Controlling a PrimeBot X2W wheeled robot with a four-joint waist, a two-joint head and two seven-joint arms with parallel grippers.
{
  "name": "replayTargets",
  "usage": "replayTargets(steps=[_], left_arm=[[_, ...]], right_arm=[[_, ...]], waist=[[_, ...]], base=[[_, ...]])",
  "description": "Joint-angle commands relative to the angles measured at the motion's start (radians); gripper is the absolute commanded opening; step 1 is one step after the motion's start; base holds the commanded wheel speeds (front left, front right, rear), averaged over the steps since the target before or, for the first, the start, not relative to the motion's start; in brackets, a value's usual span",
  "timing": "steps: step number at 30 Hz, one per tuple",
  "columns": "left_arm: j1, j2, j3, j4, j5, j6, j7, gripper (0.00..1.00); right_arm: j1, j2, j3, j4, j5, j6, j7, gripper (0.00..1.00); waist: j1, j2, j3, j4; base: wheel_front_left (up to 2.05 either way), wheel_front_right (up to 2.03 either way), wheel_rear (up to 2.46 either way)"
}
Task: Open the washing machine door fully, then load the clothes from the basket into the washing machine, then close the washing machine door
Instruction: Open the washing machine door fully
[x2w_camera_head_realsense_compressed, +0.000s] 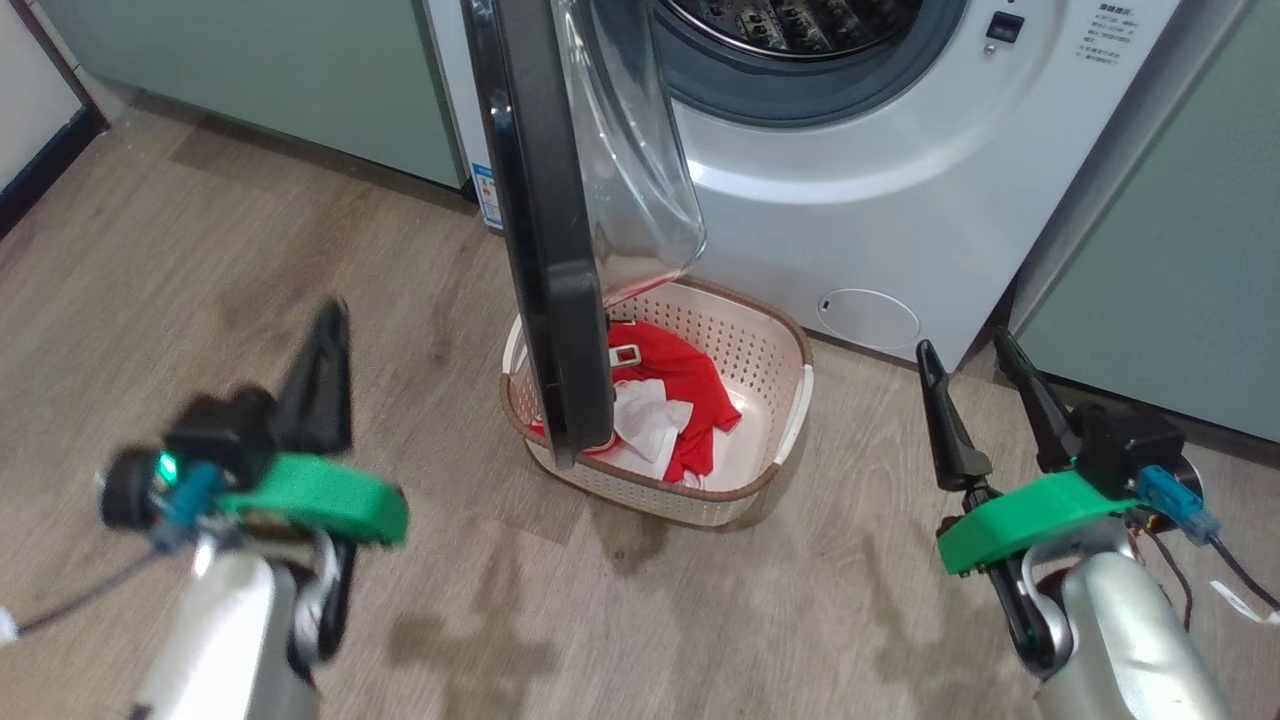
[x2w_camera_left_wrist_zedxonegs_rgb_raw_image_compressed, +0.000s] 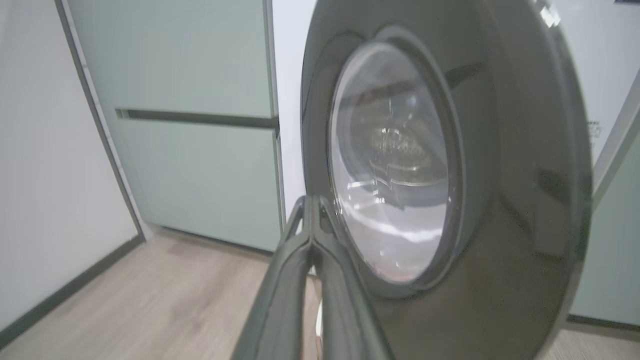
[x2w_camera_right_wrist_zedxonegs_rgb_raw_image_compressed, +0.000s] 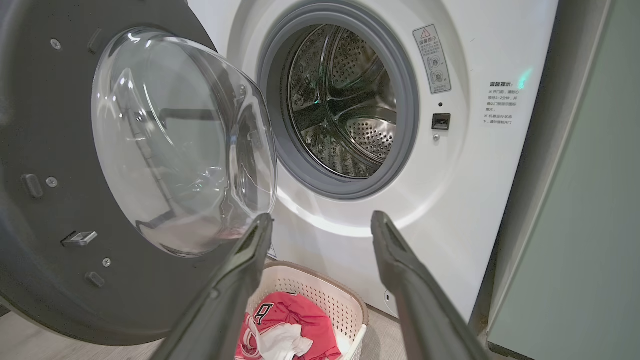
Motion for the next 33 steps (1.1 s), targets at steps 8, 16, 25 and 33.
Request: replayTargets(steps=[8, 16, 25, 33], left_arm=[[-0.233, 0.044, 0.072, -0.223, 0.031, 0.030, -0.027, 0.00], [-0.348, -0.005, -0.007, -0.336, 0.051, 0.014, -0.031, 0.00], [-0.320, -0.088, -0.229, -0.321, 0.004, -0.038, 0.033, 0.00], [-0.209, -0.108, -0.375, -0.197, -0.098, -0.051, 0.077, 0.00]], right_arm=[[-0.039, 0.006, 0.028, -0.030, 0.006, 0.000, -0.009, 1.00], [-0.028, 0.006, 0.043, -0.029, 0.015, 0.000, -0.009, 1.00], [-0.010, 0.006, 0.047, -0.024, 0.023, 0.000, -0.009, 1.00], [-0.001, 0.006, 0.044, -0.021, 0.022, 0.000, -0.009, 1.00]], waist=[[0.0000, 0.0000, -0.006, -0.004], [0.0000, 0.0000, -0.016, -0.027], [0.0000, 0.0000, -0.024, -0.054], [0.0000, 0.0000, -0.021, -0.053]], base=[[0.00, 0.00, 0.00], [0.00, 0.00, 0.00], [0.00, 0.00, 0.00], [0.00, 0.00, 0.00]])
